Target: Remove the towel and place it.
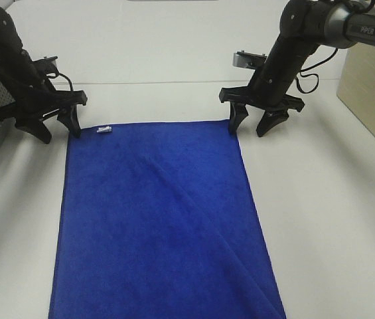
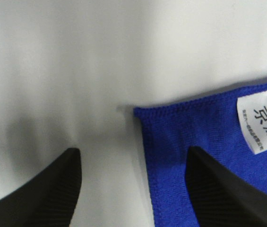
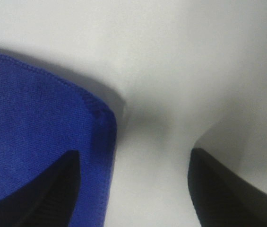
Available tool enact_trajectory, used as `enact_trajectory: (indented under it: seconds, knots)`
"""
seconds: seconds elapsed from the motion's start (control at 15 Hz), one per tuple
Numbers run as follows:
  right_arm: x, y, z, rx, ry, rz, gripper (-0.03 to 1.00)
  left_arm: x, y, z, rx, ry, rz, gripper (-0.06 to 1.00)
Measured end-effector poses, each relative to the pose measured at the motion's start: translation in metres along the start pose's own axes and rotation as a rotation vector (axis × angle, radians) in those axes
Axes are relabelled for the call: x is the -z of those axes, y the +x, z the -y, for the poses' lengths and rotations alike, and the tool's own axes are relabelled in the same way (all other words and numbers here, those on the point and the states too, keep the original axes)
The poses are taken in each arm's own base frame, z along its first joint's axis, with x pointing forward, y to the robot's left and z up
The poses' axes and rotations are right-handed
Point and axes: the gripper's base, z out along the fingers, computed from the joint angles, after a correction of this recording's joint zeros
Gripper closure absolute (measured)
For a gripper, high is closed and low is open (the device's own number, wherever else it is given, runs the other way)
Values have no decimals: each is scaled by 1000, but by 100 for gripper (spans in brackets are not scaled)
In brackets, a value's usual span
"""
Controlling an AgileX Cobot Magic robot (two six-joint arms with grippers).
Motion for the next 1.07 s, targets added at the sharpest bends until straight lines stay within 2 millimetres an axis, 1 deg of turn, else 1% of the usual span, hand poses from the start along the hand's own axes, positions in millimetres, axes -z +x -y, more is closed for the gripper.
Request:
enact_trajectory:
  seconds: [0.53, 0.6, 0.87, 1.07]
  knots:
    - [-1, -4, -3, 10, -38, 40, 31, -1, 1, 3, -20, 24, -10, 33]
    - [-1, -5, -4, 8, -44, 53, 31, -2, 1, 6, -30, 27, -11, 33]
    - [-9, -7, -10, -5, -127, 60, 31, -9, 4, 36, -63, 69, 19, 33]
    - [-16, -6, -26, 43, -139, 66, 31, -15, 6, 54, -81, 113, 36, 34]
